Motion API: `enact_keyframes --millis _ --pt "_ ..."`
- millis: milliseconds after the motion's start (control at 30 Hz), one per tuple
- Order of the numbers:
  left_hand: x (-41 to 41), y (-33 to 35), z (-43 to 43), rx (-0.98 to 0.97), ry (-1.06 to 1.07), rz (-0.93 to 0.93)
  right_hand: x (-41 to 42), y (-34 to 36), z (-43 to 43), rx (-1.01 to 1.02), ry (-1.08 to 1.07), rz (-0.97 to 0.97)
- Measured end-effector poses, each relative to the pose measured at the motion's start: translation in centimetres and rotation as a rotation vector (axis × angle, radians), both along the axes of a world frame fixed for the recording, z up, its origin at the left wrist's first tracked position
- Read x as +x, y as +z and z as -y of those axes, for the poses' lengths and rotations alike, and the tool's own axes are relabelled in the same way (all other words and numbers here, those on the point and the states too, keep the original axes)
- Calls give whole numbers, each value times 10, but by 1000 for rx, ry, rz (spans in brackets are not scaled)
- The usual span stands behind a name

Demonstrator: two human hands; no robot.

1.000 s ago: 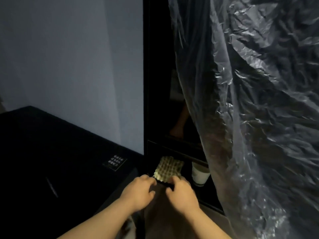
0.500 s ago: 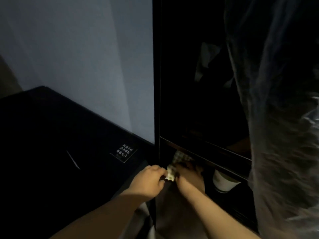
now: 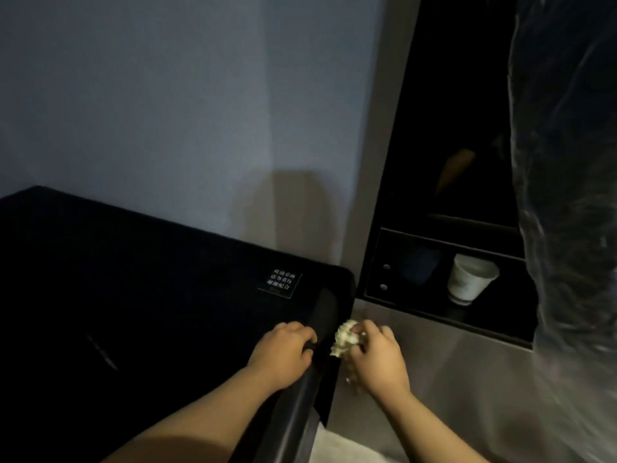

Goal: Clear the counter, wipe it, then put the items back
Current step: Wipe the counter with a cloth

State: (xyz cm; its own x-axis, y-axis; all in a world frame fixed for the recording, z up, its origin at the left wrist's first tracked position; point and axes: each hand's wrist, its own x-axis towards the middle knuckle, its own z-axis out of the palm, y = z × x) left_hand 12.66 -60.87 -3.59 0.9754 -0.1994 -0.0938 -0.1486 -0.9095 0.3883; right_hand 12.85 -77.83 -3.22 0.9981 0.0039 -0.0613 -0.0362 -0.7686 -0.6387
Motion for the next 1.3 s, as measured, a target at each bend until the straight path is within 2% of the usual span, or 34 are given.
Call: enact_keyframes --millis 100,233,433,767,1000,1167,1300 --pt "-31 2 -37 21 -26 -19 -46 0 -40 97 -46 -10" --pt "-69 4 -73 49 -49 -54 -100 1 -72 109 -79 -39" --pt "-120 8 -99 23 -63 -55 -157 7 -94 83 -102 -29" --pt "-197 12 -132 42 -98 -79 -247 0 -125 170 -163 17" --pt "-160 14 -175 18 -136 -101 -213 8 -157 130 -246 88" --pt "-88 15 -207 67 -251 -93 -148 6 -205 -9 -222 74" --pt "-25 21 -229 82 -351 -127 -96 6 -239 -12 -351 -4"
